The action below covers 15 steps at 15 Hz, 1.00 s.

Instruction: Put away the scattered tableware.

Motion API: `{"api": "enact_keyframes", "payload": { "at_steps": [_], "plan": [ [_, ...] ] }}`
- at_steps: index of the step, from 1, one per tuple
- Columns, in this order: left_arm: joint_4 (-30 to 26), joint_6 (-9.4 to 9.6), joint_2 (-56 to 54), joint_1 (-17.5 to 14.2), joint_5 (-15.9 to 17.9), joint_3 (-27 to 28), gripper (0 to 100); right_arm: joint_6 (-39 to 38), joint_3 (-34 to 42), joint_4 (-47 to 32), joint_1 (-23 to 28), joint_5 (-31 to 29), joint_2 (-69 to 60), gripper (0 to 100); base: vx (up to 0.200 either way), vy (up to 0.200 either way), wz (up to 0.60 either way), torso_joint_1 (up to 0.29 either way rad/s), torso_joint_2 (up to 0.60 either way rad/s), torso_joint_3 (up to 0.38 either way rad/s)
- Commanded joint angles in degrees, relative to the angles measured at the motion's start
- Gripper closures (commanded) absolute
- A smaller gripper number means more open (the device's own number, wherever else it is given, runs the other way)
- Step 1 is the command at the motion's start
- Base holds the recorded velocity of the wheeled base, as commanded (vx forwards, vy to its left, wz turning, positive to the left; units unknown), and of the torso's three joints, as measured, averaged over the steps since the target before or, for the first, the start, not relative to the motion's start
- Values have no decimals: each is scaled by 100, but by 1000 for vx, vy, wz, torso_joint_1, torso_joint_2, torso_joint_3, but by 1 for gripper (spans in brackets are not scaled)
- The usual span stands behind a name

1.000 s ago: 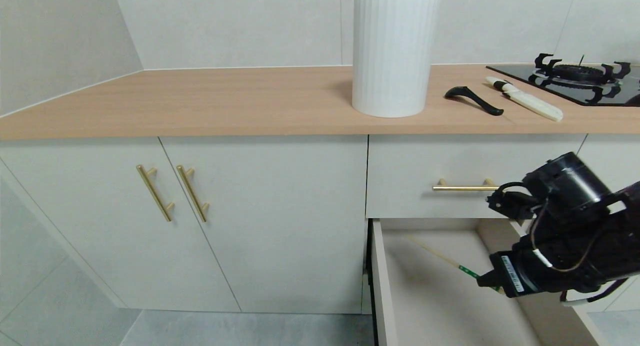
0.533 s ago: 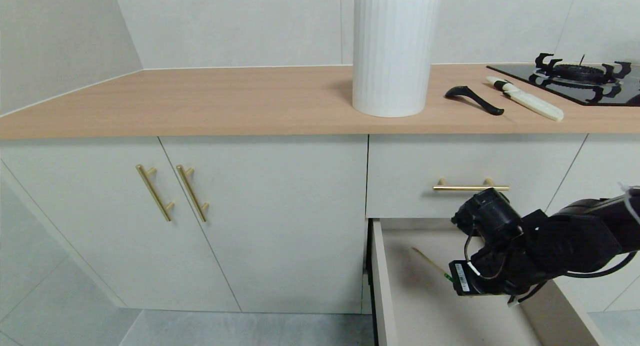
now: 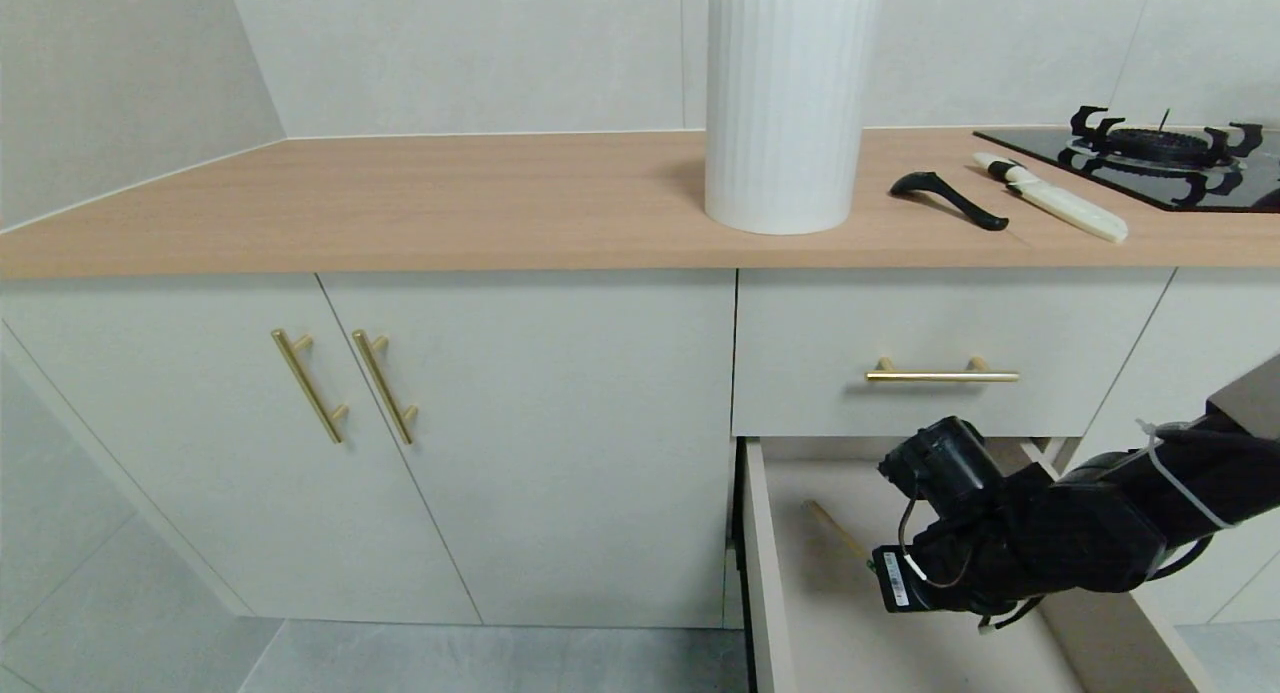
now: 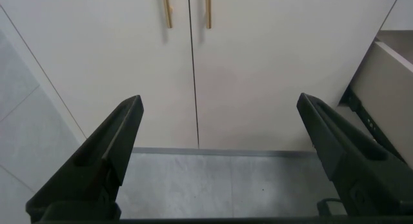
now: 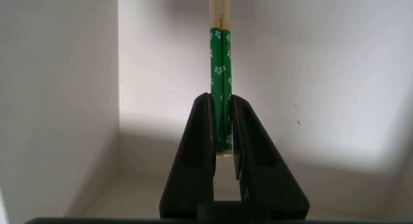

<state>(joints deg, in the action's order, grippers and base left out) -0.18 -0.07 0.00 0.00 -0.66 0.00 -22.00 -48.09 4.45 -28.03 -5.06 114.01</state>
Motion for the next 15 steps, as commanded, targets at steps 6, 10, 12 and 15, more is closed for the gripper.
{"api": "enact_keyframes", "payload": {
  "at_steps": [6,10,12,15],
  "plan": [
    [1,-1,9,0,-4,0,0,12,142,452,-19,-4,676,100,0,0,0,0,0,0],
    [1,-1,9,0,4,0,0,12,142,654,-54,-13,1150,100,0,0,0,0,0,0],
    [1,-1,0,0,4,0,0,12,204,900,-98,-101,1335,100,0,0,0,0,0,0],
    [1,-1,0,0,-4,0,0,21,221,1190,-89,-188,1502,100,0,0,0,0,0,0]
  ]
}}
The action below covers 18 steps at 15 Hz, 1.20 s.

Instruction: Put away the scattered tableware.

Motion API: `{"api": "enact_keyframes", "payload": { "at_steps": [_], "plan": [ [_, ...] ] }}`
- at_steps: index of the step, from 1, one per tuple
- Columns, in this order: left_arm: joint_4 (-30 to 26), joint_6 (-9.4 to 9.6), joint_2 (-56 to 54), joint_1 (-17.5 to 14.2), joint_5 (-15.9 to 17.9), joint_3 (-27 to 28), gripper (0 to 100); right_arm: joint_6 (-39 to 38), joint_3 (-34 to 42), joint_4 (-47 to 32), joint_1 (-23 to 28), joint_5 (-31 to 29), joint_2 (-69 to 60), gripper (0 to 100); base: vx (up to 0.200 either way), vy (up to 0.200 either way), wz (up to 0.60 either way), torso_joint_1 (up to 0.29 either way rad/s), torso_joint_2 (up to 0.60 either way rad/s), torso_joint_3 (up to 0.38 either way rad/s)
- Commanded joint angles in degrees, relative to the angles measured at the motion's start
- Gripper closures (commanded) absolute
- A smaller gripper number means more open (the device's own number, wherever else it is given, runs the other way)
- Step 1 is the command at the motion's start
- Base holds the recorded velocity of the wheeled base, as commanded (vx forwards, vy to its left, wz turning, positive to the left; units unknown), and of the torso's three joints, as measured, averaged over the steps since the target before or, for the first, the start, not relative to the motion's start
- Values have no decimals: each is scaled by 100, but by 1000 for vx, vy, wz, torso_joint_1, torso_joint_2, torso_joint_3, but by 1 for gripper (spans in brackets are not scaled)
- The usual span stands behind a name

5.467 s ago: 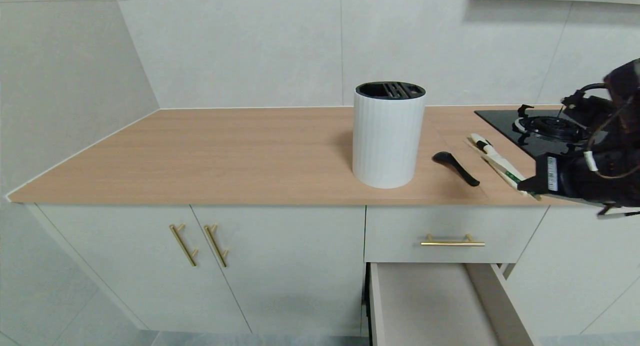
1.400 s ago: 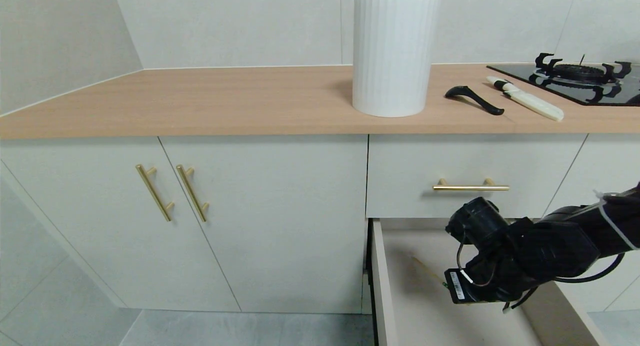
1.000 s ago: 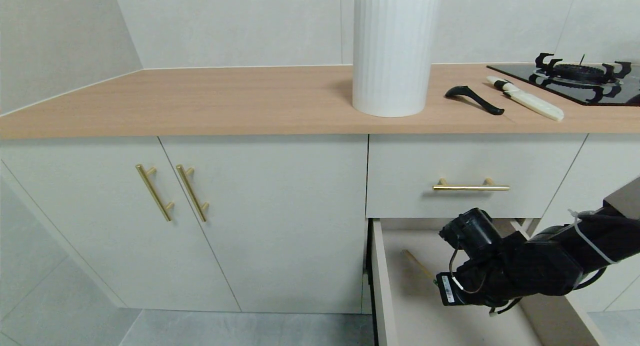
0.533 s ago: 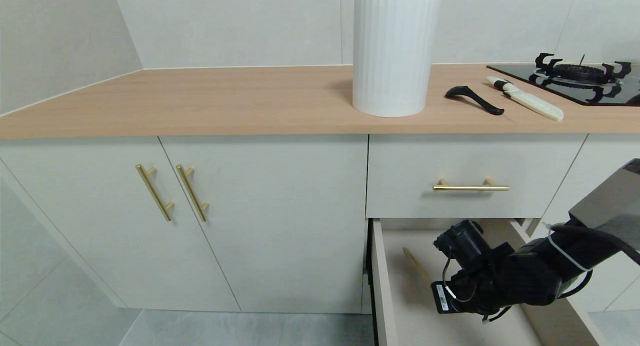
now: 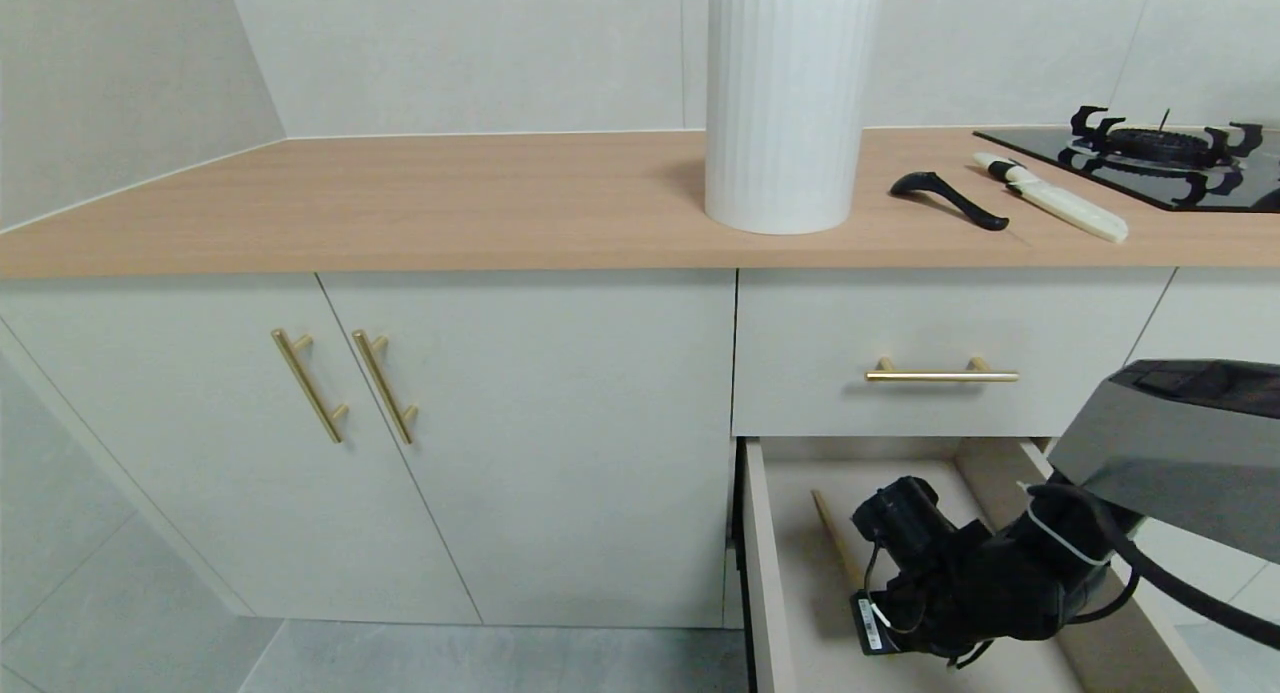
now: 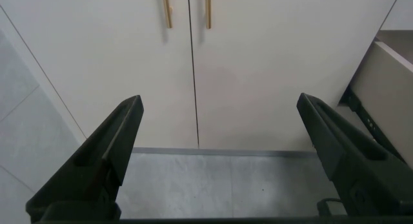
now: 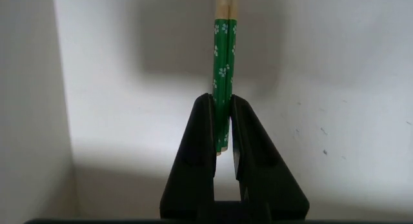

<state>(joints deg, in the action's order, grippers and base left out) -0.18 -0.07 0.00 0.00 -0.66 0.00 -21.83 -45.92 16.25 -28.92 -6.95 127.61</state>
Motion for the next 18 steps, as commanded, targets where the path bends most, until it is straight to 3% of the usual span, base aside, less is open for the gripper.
{"api": "enact_keyframes", "payload": {
  "at_steps": [1,5,6,14,18],
  "plan": [
    [1,-1,0,0,-4,0,0,4,13,62,-9,-8,185,100,0,0,0,0,0,0],
    [1,-1,0,0,-4,0,0,-5,13,98,0,-35,194,100,0,0,0,0,0,0],
    [1,-1,0,0,4,0,0,-5,13,98,0,-35,194,0,0,0,0,0,0,0],
    [1,-1,0,0,-4,0,0,-5,22,71,0,-35,-26,0,0,0,0,0,0,0],
    [1,-1,0,0,-4,0,0,100,259,-219,9,-35,-1748,0,0,0,0,0,0,0]
  ]
}}
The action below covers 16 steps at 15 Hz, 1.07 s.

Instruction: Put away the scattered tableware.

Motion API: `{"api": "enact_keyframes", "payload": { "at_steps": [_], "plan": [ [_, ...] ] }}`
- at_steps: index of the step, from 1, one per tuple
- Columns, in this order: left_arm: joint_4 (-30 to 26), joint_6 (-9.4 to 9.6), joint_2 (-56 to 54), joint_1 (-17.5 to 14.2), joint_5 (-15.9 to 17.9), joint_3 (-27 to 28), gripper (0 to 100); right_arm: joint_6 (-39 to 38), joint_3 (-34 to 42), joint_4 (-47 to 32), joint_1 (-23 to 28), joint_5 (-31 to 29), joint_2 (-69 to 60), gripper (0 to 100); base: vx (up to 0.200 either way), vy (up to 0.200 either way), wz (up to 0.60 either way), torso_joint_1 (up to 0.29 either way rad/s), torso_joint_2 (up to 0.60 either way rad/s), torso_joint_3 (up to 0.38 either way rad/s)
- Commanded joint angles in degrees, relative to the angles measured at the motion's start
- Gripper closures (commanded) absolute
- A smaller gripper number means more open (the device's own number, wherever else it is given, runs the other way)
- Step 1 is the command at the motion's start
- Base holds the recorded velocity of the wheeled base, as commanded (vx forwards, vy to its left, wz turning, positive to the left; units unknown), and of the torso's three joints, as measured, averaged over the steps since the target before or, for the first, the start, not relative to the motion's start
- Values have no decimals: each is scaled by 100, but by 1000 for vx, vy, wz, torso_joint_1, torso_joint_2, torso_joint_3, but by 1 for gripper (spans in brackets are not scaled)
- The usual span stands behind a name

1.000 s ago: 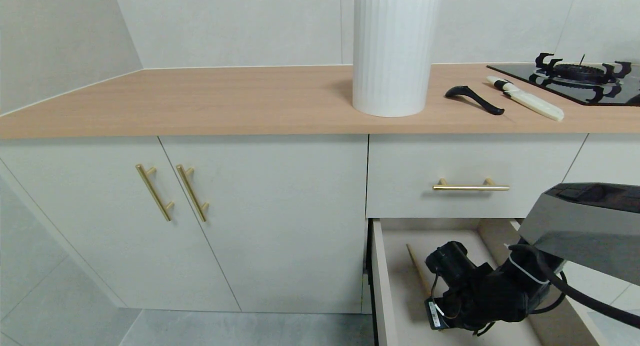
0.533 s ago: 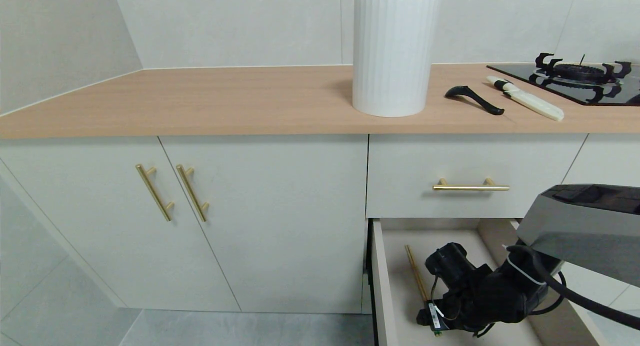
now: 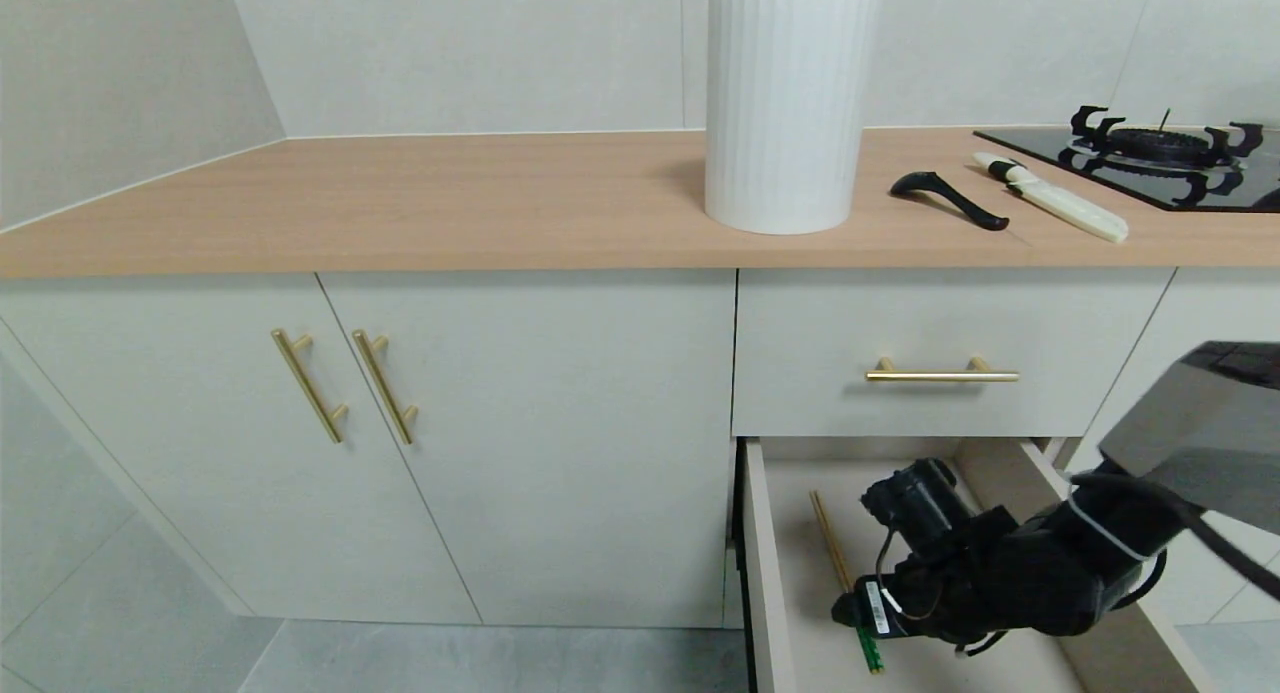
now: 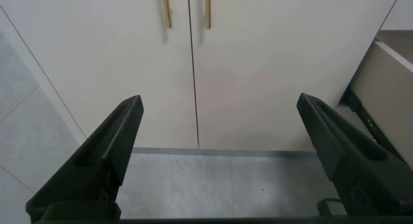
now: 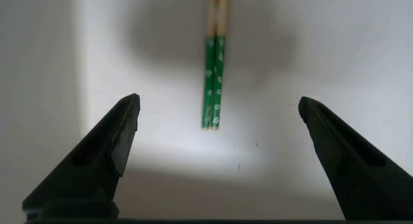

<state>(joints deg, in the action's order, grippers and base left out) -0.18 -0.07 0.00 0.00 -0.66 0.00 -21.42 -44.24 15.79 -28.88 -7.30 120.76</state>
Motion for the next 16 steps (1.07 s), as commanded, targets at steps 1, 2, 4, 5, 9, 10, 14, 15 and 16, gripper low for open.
{"api": "enact_keyframes", "payload": {
  "at_steps": [1,2,4,5,9,10,14,15,16],
  "plan": [
    [1,-1,0,0,-4,0,0,191,56,-638,32,1,-1670,0,0,0,0,0,0,0],
    [1,-1,9,0,-4,0,0,252,12,-981,49,1,-2074,0,0,0,0,0,0,0],
    [1,-1,9,0,-4,0,0,279,-199,-1517,67,-8,-2812,0,0,0,0,0,0,0],
    [1,-1,9,0,-4,0,0,366,-190,-1649,181,-34,-3348,0,0,0,0,0,0,0],
    [1,-1,0,0,-4,0,0,964,-199,-1631,708,-193,-4096,0,0,0,0,0,0,0],
    [1,-1,0,0,-4,0,0,1061,-199,-1623,779,-193,-4166,0,0,0,0,0,0,0],
    [1,-1,0,0,-4,0,0,1158,-182,-1623,805,-193,-4201,0,0,0,0,0,0,0],
    [1,-1,0,0,-4,0,0,1158,-173,-1623,805,-193,-4201,0,0,0,0,0,0,0],
    [1,-1,0,0,-4,0,0,1184,-173,-1623,805,-193,-4201,0,0,0,0,0,0,0]
  ]
}}
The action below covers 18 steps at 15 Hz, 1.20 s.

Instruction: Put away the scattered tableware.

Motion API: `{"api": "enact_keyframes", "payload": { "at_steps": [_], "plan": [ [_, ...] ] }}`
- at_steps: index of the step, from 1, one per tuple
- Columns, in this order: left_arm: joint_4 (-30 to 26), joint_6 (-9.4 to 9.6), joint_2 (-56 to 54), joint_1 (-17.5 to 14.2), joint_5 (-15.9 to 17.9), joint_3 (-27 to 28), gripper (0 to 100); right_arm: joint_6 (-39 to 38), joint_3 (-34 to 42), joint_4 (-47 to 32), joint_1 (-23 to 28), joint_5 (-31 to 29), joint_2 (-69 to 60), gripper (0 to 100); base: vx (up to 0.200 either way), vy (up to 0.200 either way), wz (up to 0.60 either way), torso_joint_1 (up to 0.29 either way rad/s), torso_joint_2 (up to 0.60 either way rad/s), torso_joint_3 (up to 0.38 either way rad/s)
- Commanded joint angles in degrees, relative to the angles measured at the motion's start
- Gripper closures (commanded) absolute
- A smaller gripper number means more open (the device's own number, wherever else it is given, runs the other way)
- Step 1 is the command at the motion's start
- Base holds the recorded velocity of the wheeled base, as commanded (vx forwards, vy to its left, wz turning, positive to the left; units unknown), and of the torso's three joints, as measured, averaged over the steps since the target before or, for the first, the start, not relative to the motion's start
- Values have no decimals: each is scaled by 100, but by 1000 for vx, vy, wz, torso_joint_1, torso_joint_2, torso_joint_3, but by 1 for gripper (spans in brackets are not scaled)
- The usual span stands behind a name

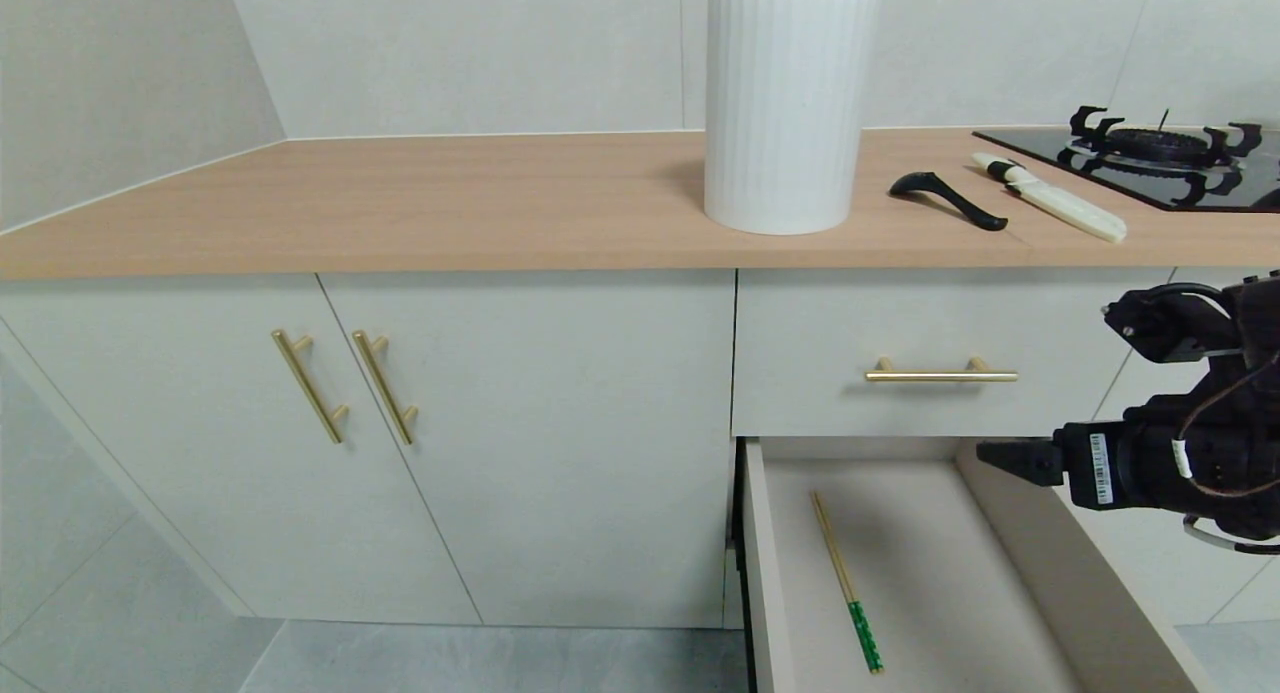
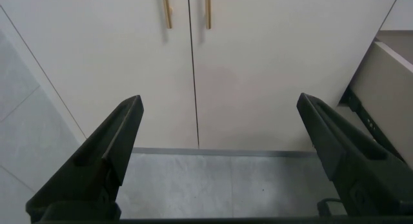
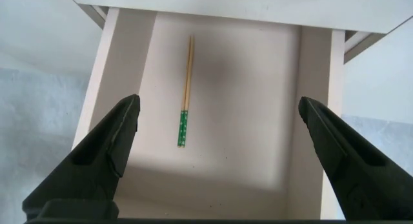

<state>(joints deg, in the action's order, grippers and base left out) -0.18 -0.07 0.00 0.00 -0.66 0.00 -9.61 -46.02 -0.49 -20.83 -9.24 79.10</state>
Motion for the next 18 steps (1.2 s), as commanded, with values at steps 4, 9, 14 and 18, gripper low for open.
{"api": "enact_keyframes", "payload": {
  "at_steps": [4,9,14,18],
  "plan": [
    [1,-1,0,0,4,0,0,29,5,5,27,-8,-44,0,0,0,0,0,0,0],
    [1,-1,9,0,4,0,0,47,5,5,79,-8,-44,0,0,0,0,62,-216,-212],
    [1,-1,0,0,-4,0,0,47,14,5,79,1,-35,0,0,0,0,141,-509,-299],
    [1,-1,0,0,-4,0,0,47,23,5,79,1,-27,0,0,0,0,177,-481,-296]
  ]
}}
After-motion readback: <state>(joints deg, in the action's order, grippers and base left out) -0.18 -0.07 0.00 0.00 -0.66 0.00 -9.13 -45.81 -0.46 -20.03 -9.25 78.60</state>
